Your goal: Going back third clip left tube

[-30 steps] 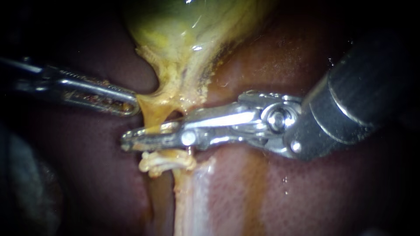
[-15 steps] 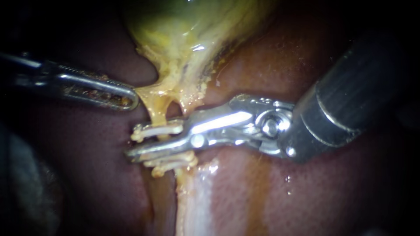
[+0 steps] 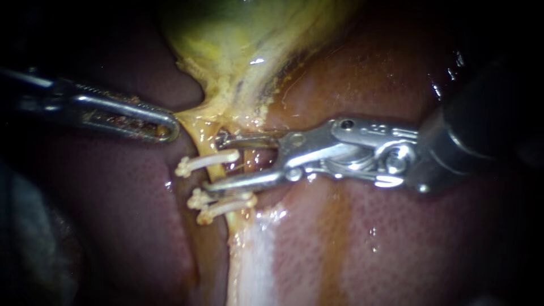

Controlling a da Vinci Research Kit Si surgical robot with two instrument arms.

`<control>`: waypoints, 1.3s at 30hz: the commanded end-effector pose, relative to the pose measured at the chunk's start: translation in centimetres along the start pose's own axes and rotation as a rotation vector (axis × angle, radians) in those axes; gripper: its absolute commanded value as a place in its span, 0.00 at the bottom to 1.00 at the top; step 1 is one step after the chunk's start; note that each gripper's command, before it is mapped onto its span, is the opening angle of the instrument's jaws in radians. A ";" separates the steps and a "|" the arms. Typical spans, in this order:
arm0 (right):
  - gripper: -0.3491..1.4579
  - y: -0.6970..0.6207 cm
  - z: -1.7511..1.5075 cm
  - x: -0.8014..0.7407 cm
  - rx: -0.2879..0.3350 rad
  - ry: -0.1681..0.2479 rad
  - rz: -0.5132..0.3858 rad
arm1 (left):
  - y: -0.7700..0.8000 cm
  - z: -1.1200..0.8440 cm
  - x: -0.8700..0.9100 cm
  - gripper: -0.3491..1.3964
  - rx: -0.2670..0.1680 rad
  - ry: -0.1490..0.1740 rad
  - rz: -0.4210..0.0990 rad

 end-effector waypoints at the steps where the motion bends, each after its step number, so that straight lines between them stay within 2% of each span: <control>1: 0.47 -0.04 -0.09 0.00 0.005 -0.007 -0.026 | 0.00 -0.01 0.00 0.00 0.000 0.000 0.000; 10: 0.47 -0.27 -0.73 0.03 0.011 -0.069 -0.138 | 0.00 -0.01 0.00 0.00 -0.001 0.000 0.001; 19: 0.47 -0.32 -1.24 0.11 -0.008 -0.085 -0.161 | 0.00 0.00 0.00 0.00 0.000 0.000 0.000; 28: 0.47 -0.37 -1.41 0.09 0.001 -0.088 -0.162 | -0.03 0.17 -0.01 0.00 0.011 0.006 0.008; 33: 0.47 -0.38 -1.42 0.09 0.001 -0.088 -0.162 | -0.11 0.37 -0.02 0.00 0.022 0.014 0.011; 39: 0.47 -0.38 -1.42 0.09 0.001 -0.088 -0.162 | -0.16 0.59 -0.06 0.00 0.016 0.001 0.014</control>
